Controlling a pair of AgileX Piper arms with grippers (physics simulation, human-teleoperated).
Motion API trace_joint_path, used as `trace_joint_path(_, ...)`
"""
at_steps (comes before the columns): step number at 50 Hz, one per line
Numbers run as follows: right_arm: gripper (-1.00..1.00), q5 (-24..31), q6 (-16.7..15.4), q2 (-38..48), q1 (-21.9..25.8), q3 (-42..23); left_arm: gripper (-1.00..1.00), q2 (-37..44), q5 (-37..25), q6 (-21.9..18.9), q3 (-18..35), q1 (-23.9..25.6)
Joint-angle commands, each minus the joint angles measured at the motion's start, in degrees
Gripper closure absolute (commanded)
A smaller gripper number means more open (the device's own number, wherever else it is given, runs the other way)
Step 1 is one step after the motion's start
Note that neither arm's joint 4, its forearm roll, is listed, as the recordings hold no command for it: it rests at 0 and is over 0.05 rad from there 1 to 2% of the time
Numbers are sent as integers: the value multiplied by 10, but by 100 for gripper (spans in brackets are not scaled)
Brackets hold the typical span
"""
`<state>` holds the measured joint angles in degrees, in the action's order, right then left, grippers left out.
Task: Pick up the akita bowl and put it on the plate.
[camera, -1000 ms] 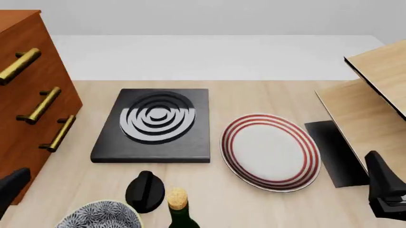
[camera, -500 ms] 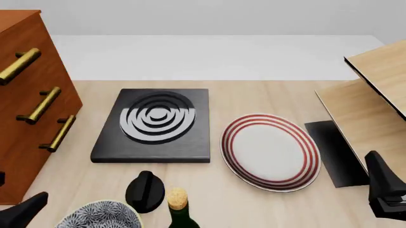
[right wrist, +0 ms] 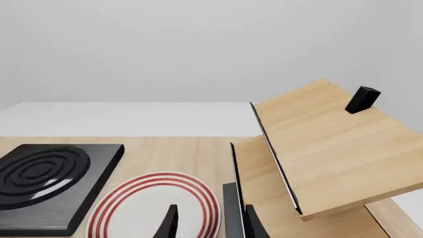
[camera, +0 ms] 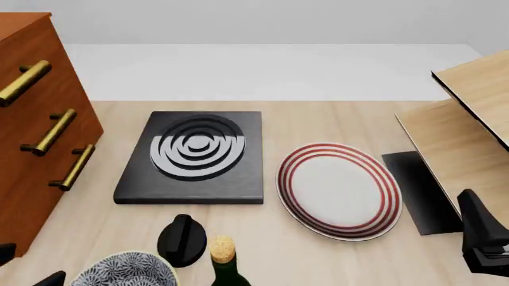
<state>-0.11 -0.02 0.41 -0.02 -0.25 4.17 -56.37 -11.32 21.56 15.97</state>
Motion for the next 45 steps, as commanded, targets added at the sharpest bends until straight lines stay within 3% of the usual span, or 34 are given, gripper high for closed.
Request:
trace_joint_path(1,-100,0,0,0,0,0,-100,-11,-11,11,-28,12)
trace_joint_path(34,-100,0,0,0,0,0,-100,-20,-13,21,-67,34)
trace_joint_path(45,-100,0,0,0,0,0,-100,-1,25,35,-95,39)
